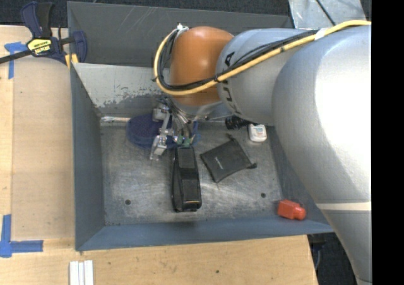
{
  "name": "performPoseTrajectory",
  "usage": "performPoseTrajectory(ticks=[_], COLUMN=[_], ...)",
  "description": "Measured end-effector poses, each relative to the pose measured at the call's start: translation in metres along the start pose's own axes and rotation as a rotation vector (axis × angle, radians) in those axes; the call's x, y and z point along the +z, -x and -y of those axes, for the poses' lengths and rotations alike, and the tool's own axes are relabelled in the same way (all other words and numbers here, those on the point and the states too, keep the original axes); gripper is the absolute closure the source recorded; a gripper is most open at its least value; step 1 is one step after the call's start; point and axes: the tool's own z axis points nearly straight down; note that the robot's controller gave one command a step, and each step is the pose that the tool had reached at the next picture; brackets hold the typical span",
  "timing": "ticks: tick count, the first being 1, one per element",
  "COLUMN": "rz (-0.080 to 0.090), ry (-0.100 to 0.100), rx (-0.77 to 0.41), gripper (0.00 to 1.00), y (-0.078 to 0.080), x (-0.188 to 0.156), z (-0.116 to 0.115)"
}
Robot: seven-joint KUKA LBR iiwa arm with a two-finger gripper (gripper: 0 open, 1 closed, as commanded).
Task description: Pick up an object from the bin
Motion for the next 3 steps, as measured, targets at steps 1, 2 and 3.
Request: performPoseTrajectory(ticks=[1,2,3], rz=[0.003,0.01,0.018], ry=[0.016,0.0,0.014], rx=[0.474,0.5,0.761], gripper=[0.0,0.0,0.0], y=[-0.004,-0.006,-0.011], x=[0.005,0.006,0.005], z=[-0.011,-0.027,-0.035])
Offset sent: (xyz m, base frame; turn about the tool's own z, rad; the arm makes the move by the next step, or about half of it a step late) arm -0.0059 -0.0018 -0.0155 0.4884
